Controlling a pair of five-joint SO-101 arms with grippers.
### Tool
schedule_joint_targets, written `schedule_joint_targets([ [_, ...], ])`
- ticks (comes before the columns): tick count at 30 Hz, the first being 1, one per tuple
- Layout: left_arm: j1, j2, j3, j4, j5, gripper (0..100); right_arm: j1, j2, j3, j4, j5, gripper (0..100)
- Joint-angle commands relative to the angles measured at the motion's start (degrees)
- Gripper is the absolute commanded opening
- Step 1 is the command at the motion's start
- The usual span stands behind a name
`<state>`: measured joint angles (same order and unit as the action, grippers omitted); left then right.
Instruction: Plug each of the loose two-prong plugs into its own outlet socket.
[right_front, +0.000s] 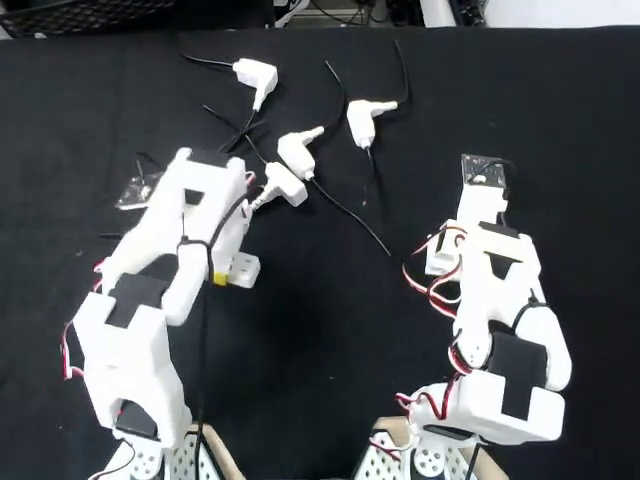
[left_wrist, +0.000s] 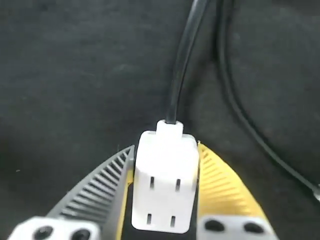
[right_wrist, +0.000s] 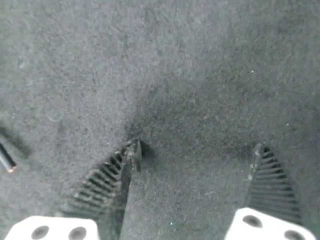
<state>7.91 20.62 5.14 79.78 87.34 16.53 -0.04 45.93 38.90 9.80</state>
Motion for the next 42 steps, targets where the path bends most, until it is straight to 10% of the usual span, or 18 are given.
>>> schedule_joint_targets([
  [1, 0.75, -2.55, 2.95, -8.35, -8.35, 3, -1.41, -0.66, 0.57, 0.18, 0.62, 34.2],
  [6, 0.75, -3.16, 3.65, -9.58, -15.30, 10, -1.41, -0.66, 0.66, 0.18, 0.62, 34.2],
  [16, 3.56, -2.73, 0.92, 4.48, -13.54, 62, -1.32, -0.66, 0.66, 0.18, 0.62, 34.2],
  [26, -11.30, -3.25, -11.03, 9.76, -14.51, 62, -1.41, -0.66, 0.66, 0.18, 0.62, 34.2],
  [34, -36.35, -2.64, -31.34, 13.98, -28.22, 62, -1.41, -0.66, 0.66, 0.18, 0.62, 34.2],
  [42, -51.38, 0.09, -25.10, 13.80, -38.15, 62, -1.49, -0.66, 0.66, 0.18, 0.62, 34.2],
])
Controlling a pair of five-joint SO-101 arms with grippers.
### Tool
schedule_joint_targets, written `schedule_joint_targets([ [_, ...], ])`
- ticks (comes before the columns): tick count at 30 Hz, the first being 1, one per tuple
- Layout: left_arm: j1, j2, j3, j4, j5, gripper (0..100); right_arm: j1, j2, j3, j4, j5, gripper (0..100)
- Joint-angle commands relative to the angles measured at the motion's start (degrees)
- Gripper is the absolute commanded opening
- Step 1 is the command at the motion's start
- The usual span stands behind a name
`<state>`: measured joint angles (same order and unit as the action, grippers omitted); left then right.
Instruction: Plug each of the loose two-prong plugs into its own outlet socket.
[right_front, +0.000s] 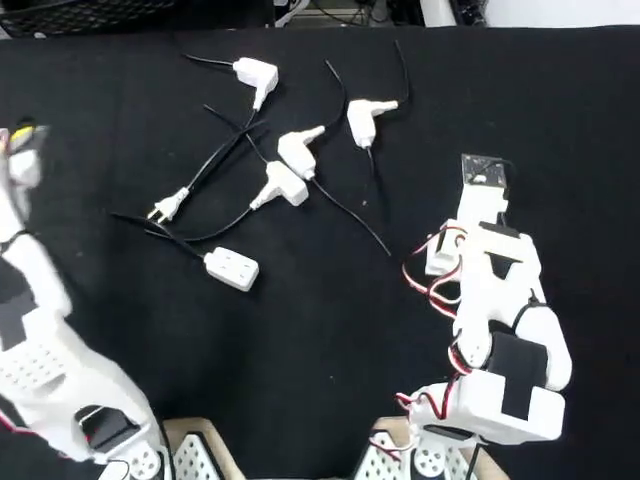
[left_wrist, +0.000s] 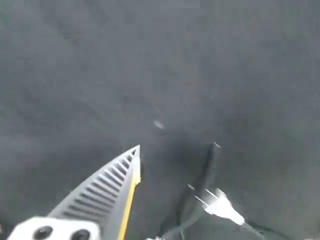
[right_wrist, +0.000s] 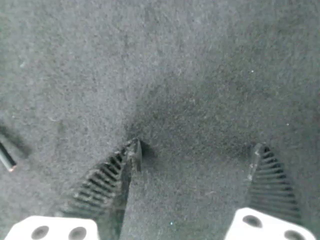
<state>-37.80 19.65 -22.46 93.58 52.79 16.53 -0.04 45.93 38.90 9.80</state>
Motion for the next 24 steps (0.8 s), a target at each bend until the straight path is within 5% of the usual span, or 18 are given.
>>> schedule_joint_targets([
  [1, -6.81, 2.11, 4.44, -0.09, -4.04, 62, -1.49, -0.66, 0.66, 0.18, 0.62, 34.2],
  [8, -7.69, 13.98, 14.64, 0.09, -3.96, 62, -1.67, -0.66, 0.57, 0.18, 0.62, 34.2],
  [16, -3.82, 22.86, 11.74, 3.87, -3.96, 62, -1.05, -1.19, -5.23, 0.35, 0.70, 34.3],
  [24, -4.44, 25.76, 9.98, 4.31, -3.78, 62, -17.32, -0.22, -32.04, 18.81, 6.51, 34.3],
])
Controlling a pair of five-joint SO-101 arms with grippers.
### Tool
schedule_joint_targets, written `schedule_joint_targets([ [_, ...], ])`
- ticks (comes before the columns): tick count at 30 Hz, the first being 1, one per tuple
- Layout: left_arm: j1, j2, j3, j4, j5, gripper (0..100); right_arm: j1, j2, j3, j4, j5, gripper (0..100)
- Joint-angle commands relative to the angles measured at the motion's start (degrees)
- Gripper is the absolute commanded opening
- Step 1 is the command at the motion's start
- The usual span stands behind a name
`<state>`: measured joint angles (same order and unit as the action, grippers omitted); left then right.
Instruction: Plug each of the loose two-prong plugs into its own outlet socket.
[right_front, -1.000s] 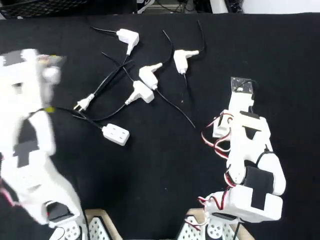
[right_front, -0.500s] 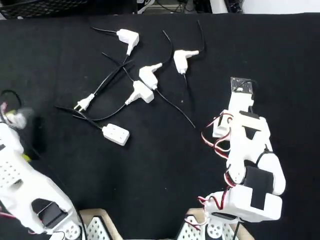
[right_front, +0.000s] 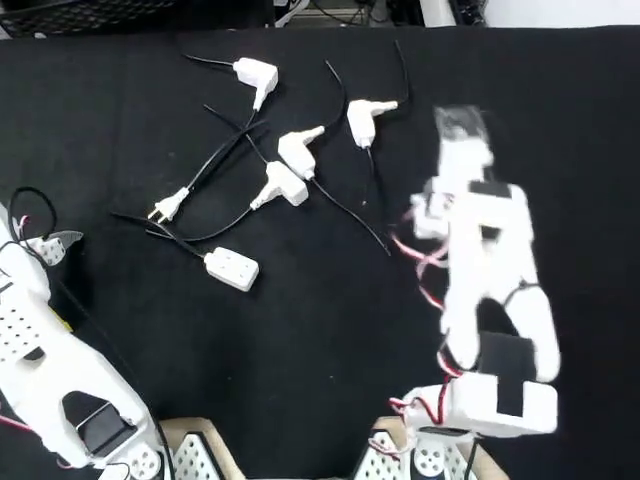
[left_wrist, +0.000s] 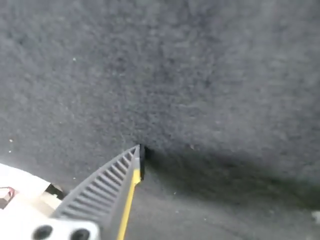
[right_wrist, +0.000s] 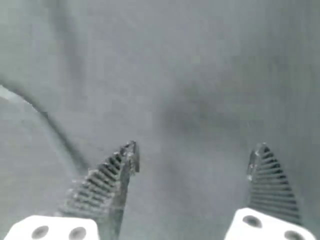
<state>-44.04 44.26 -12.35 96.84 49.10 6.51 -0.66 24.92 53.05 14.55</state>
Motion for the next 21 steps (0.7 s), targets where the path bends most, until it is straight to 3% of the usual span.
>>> schedule_joint_targets([
  [1, 1.89, 1.14, -0.04, 1.05, -0.09, 62, -9.93, 1.89, -13.93, 5.89, 2.11, 34.3],
  [5, 1.89, 1.14, 0.13, 1.05, 2.90, 62, -16.18, 9.19, -24.48, 9.14, 2.64, 34.3],
  [15, 1.63, 1.14, -0.13, 2.99, 3.52, 62, -22.86, 25.19, -43.65, 9.49, 13.01, 34.3],
  [21, 1.63, 1.05, -0.04, 2.99, 5.71, 62, -30.51, 32.57, -52.00, 9.49, 16.53, 34.3],
])
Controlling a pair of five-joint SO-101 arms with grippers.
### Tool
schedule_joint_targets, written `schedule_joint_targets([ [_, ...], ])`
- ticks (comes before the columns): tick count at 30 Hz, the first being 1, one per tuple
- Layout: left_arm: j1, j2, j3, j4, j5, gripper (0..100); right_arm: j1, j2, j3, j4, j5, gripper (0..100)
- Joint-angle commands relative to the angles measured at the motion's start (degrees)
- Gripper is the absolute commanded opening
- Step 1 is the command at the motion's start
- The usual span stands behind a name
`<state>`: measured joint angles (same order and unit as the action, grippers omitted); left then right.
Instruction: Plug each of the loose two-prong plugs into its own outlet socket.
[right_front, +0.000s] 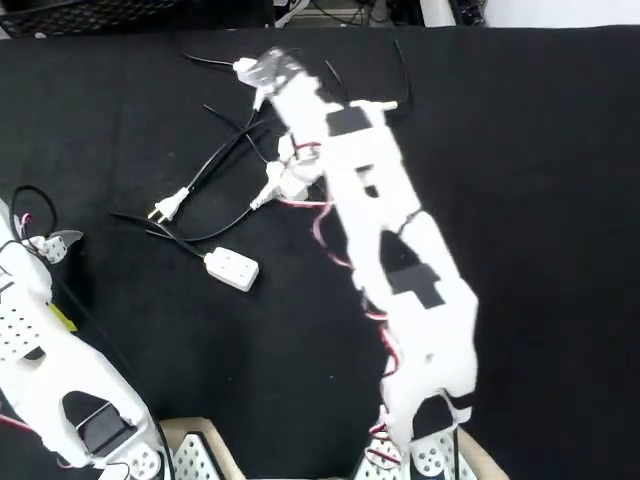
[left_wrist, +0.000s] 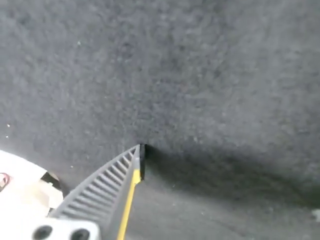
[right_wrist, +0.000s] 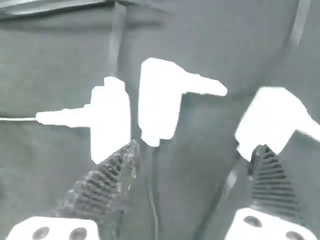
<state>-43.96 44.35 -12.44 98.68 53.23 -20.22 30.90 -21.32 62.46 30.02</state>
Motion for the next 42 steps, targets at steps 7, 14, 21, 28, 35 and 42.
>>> schedule_joint_targets([
  [7, 1.45, 0.97, 0.04, 1.23, 1.67, 62, -11.08, 8.13, -18.59, -0.44, -6.77, 34.3],
  [14, 1.45, -1.93, 2.33, 1.23, 1.67, 62, -13.45, 16.13, -33.71, -2.37, -34.64, 34.3],
  [21, 1.54, -3.25, 3.03, 1.23, 1.76, 62, -13.89, 26.33, -44.26, -2.73, -59.60, 34.3],
  [28, -1.45, -3.69, 2.95, 1.23, 1.76, 62, -18.64, 36.44, -55.96, -2.55, -64.62, 34.3],
  [35, -1.27, -3.69, 3.03, 1.23, 1.76, 62, -21.71, 47.16, -68.97, -5.36, -64.88, 34.3],
  [42, -1.27, -3.69, 3.03, 1.23, 1.76, 62, -21.10, 54.81, -74.42, -8.79, -66.02, 34.3],
])
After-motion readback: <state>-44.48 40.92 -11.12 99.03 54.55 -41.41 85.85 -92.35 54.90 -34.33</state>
